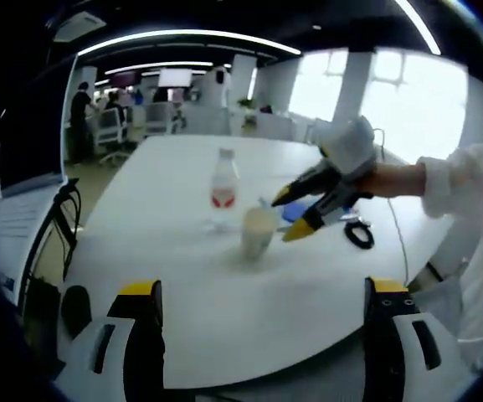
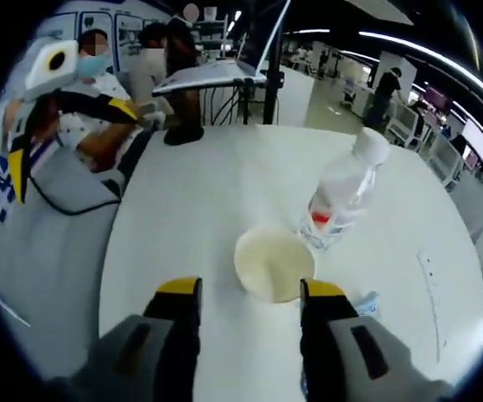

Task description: Arrange the tabletop items into an orderly group along one side of the table until the central work area is clear of visible clutter.

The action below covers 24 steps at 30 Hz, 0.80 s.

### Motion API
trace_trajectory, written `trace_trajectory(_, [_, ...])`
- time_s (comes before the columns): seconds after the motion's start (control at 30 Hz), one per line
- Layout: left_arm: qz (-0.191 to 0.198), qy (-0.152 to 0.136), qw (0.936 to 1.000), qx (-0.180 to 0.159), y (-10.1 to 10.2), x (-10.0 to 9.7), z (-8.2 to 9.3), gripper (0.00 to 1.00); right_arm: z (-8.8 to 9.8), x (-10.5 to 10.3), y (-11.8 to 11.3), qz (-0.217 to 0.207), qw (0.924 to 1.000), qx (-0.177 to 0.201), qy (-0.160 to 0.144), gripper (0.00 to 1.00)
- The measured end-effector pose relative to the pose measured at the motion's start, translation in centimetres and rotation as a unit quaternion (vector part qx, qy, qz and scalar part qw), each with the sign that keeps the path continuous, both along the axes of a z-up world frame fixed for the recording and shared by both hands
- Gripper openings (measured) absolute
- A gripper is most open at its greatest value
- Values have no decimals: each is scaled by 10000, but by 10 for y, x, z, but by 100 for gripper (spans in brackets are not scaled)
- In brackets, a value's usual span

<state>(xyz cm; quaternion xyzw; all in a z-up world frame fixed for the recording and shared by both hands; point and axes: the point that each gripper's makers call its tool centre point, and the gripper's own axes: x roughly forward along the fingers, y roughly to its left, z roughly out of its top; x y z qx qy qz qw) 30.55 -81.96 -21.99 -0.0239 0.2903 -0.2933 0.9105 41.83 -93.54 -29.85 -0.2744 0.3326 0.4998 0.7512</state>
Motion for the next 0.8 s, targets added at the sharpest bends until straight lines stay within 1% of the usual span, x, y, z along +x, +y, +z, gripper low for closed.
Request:
trace_trajectory(0.07, [17, 10, 10000, -38, 0, -1, -1, 97, -4, -1, 4, 129, 9999, -90, -13, 41])
trace_trajectory(0.17, [55, 42, 9999, -103, 1, -3, -4, 97, -13, 1, 5, 211, 9995, -244, 61, 39])
trace_trajectory(0.23, [60, 49, 9999, -134, 2, -3, -5, 97, -17, 2, 7, 324, 9989, -350, 40, 36])
trace_trajectory(0.3, [72, 95, 9998, -130, 3, -4, -8, 97, -21, 3, 8, 418, 9982, -435, 12, 31])
trace_trajectory(0.43, [173, 167, 9996, -129, 10, -2, -14, 96, -28, 6, 9, 461, 9973, -568, 25, 24])
trace_trajectory(0.47, [201, 178, 9995, -144, 11, -2, -15, 96, -30, 7, 9, 500, 9968, -619, 20, 21])
trace_trajectory(0.6, [245, 228, 9993, -191, 14, -1, -19, 96, -32, 5, 10, 742, 9943, -752, -114, 1])
trace_trajectory(0.73, [252, 261, 9991, -228, 14, -1, -22, 96, -30, 2, 10, 780, 9938, -782, -154, 0])
trace_trajectory(0.8, [264, 287, 9989, -267, 13, 0, -24, 96, -28, 3, 9, 733, 9939, -803, -206, 0])
